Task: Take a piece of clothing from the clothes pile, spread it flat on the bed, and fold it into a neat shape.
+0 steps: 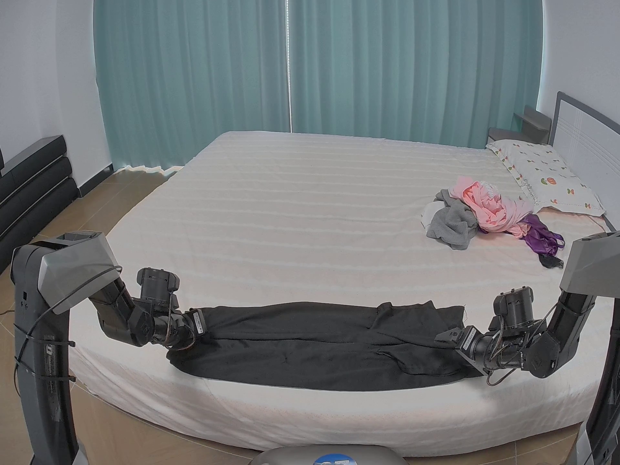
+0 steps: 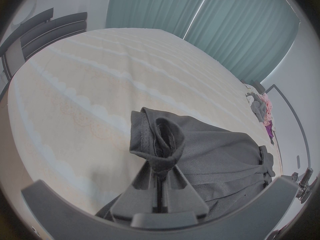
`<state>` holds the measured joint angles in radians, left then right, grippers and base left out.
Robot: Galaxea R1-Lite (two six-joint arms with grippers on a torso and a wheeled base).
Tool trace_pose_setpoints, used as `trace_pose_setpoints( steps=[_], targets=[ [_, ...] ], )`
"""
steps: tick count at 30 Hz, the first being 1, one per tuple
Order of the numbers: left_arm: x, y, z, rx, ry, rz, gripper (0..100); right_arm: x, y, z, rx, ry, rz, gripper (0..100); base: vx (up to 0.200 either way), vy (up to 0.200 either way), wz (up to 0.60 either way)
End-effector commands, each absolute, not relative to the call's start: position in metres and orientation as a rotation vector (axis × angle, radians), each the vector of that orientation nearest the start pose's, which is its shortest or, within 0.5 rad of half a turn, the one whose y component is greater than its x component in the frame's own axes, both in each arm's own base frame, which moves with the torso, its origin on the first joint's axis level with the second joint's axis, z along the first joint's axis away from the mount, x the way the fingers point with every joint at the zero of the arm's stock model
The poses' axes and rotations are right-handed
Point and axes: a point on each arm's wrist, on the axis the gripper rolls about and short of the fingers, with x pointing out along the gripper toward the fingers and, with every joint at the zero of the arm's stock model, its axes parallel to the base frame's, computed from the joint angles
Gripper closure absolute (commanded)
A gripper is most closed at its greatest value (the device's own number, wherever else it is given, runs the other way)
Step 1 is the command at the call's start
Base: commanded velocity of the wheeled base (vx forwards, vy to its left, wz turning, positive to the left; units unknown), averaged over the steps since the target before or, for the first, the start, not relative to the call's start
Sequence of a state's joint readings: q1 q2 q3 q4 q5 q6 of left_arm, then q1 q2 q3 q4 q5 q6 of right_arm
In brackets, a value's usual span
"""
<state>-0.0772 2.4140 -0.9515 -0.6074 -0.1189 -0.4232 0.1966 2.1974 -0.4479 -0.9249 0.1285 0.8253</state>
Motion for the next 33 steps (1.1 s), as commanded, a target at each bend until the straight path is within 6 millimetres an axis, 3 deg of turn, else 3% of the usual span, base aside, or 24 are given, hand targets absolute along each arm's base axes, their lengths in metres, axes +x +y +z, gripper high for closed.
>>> trace_pose_setpoints(
  steps=[1, 16, 23, 33],
  targets=[
    [0.385, -0.032, -0.041, -0.415, 0.874, 0.001, 100, 0.283, 0.058, -0.019, 0.743, 0.906, -0.057, 0, 0.0, 0.0, 0.0],
    [0.384, -0.032, -0.04, -0.418, 0.875, 0.005, 100, 0.283, 0.057, -0.018, 0.764, 0.905, -0.065, 0, 0.0, 0.0, 0.0],
    [0.384, -0.032, -0.039, -0.424, 0.872, 0.007, 100, 0.283, 0.057, -0.018, 0.764, 0.904, -0.067, 0, -0.171, 0.0, 0.0],
    [0.396, -0.035, -0.03, -0.473, 0.817, 0.029, 100, 0.284, 0.058, -0.017, 0.768, 0.897, -0.064, 0, 0.0, 0.0, 0.0]
  ],
)
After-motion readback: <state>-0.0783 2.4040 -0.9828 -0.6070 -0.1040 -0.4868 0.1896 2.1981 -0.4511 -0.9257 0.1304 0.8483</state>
